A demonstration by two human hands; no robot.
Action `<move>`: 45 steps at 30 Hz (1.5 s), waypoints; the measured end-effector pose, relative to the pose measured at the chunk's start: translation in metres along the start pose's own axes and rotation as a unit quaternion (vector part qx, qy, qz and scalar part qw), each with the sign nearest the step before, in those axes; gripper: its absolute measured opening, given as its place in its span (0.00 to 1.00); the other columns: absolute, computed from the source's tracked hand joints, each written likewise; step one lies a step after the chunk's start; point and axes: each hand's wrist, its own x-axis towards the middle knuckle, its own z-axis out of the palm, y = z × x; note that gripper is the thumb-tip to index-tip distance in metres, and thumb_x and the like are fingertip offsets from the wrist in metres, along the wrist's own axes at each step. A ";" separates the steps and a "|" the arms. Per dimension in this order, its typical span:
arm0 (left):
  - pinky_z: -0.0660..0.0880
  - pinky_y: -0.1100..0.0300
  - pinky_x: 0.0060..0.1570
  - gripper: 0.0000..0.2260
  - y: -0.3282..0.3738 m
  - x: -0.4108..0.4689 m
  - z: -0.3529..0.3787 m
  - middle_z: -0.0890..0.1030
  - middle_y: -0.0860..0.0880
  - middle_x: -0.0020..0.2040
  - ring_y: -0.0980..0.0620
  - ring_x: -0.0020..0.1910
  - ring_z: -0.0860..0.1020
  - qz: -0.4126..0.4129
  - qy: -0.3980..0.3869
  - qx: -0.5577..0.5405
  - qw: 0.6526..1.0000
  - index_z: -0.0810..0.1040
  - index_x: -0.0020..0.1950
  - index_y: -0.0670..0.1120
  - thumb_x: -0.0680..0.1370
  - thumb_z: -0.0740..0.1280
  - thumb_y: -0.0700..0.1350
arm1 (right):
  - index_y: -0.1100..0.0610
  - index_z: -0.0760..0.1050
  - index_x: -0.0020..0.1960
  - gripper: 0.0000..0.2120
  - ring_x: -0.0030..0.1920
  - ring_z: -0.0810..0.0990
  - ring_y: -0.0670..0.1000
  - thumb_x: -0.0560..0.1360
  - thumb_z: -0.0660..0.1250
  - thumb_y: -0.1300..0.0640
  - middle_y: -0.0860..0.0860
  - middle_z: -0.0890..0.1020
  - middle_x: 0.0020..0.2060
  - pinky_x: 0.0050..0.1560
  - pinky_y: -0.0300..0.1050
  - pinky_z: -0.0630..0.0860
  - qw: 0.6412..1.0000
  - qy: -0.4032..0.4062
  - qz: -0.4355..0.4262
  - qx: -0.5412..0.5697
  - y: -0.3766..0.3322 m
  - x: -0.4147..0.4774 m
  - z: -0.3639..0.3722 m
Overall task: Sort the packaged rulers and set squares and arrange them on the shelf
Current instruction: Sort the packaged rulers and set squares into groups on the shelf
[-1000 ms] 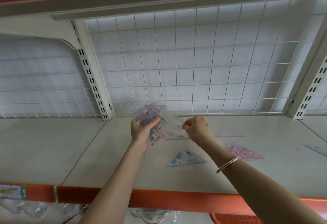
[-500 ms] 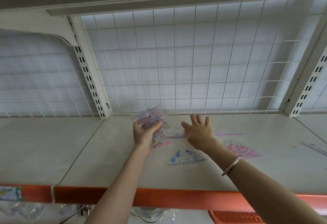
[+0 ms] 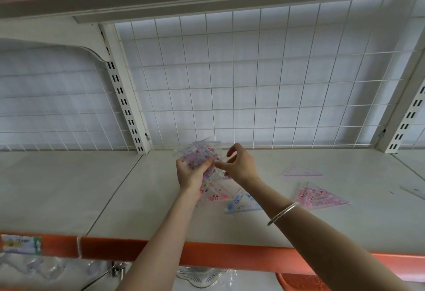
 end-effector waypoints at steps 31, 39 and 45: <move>0.67 0.63 0.21 0.24 -0.010 0.009 -0.011 0.79 0.43 0.46 0.52 0.23 0.71 0.037 0.076 0.101 0.991 0.67 0.52 0.46 0.66 0.80 0.44 | 0.52 0.69 0.59 0.29 0.50 0.79 0.58 0.66 0.72 0.74 0.56 0.74 0.55 0.52 0.53 0.78 0.973 0.038 0.061 0.219 0.030 0.012 -0.063; 0.67 0.65 0.18 0.24 -0.009 0.010 -0.015 0.80 0.42 0.47 0.54 0.21 0.72 0.027 0.087 0.081 0.993 0.68 0.52 0.46 0.66 0.80 0.43 | 0.64 0.78 0.51 0.11 0.43 0.81 0.52 0.70 0.72 0.68 0.58 0.82 0.45 0.49 0.41 0.79 0.989 0.078 0.039 0.123 0.021 0.016 -0.057; 0.68 0.63 0.19 0.24 -0.012 0.015 -0.017 0.82 0.39 0.50 0.52 0.23 0.72 0.016 0.085 0.066 0.994 0.68 0.52 0.48 0.65 0.80 0.44 | 0.58 0.80 0.53 0.13 0.33 0.72 0.50 0.77 0.58 0.67 0.50 0.79 0.37 0.36 0.41 0.68 0.998 0.010 0.001 0.064 0.013 0.026 -0.053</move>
